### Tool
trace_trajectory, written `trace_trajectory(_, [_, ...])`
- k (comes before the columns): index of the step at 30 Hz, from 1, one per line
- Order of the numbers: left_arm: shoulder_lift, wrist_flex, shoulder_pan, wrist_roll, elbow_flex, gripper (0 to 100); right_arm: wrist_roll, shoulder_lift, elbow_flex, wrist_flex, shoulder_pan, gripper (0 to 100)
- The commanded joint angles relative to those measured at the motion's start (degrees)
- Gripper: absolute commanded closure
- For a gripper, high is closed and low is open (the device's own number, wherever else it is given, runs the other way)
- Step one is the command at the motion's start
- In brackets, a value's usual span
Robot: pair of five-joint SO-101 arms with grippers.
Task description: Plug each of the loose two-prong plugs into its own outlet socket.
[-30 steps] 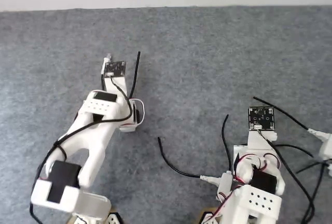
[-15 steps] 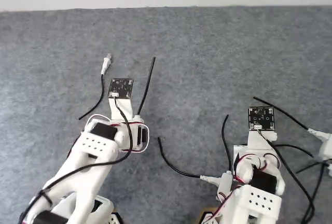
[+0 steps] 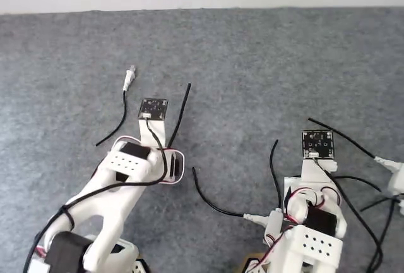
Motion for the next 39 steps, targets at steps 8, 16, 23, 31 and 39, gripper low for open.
trace_trajectory(8, [-8.8, -3.8, -8.1, -0.7, 1.9, 76, 0.5, -0.7, -0.3, -1.0, -0.3, 94.7])
trace_trajectory(16, [-21.0, -3.7, -4.4, -0.9, 10.9, 51, 0.5, -0.7, -0.2, -1.0, -0.3, 94.7])
trace_trajectory(23, [-34.7, -3.3, -10.3, -1.2, 14.3, 51, 0.4, -0.7, -0.2, -0.7, -0.3, 94.7])
trace_trajectory(31, [-47.9, 3.3, -24.6, -4.8, 14.9, 51, -2.7, -0.7, -1.8, 2.6, -6.0, 95.1])
trace_trajectory(39, [-47.3, 3.9, -37.5, -4.7, 15.2, 51, -14.9, -0.7, -4.0, 1.6, -7.7, 88.9])
